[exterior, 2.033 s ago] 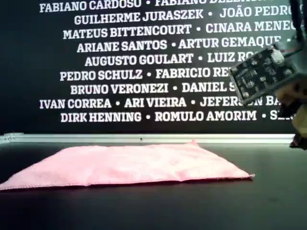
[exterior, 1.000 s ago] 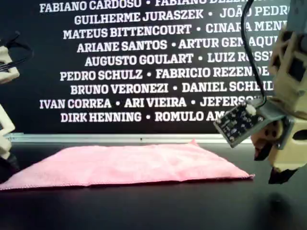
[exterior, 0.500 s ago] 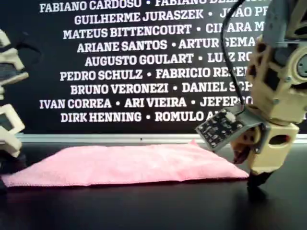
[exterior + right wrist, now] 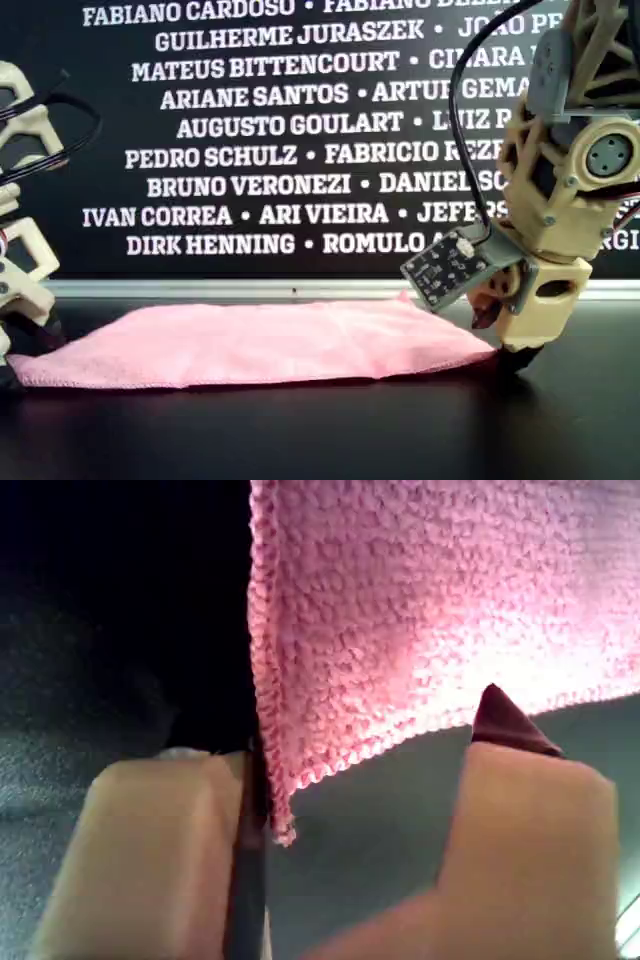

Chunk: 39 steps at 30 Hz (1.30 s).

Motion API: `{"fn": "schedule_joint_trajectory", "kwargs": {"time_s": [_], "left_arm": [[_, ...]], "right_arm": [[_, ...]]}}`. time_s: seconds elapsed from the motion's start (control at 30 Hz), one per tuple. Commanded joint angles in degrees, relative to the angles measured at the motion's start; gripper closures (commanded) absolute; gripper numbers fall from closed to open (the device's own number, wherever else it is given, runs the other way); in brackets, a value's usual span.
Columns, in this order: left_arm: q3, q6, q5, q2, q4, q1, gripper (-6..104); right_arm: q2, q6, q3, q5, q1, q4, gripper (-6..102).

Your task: Fold a cloth

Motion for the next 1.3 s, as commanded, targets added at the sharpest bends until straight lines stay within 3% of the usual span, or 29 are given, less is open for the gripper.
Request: {"fn": "schedule_joint_trajectory", "kwargs": {"time_s": [0.0,0.53,0.83,0.97,1.2,1.27], "left_arm": [[-1.0,0.0,-0.6,-0.4,-1.3,-0.1,25],[-1.7,0.0,-0.6,-1.9,-3.1,-0.1,26],[-1.6,0.0,-0.6,-1.7,-3.0,-0.1,28],[-1.7,0.0,-0.5,-1.2,-3.0,-0.1,44],[-4.7,0.1,0.5,-2.0,-3.1,-0.2,98],[-4.6,0.1,0.0,-2.2,-3.0,-0.2,103]], "right_arm": [[0.2,-0.09,-2.3,-0.2,0.2,-2.5,14],[0.1,-0.62,-2.3,-0.1,2.0,-2.5,16],[0.3,0.35,-4.4,-0.4,2.0,-2.5,61],[0.1,0.35,-5.2,-0.4,1.9,-2.5,73],[0.1,-0.35,-5.2,-0.4,1.9,-2.5,84],[0.1,-0.44,-5.2,-0.4,1.9,-2.5,87]]}}
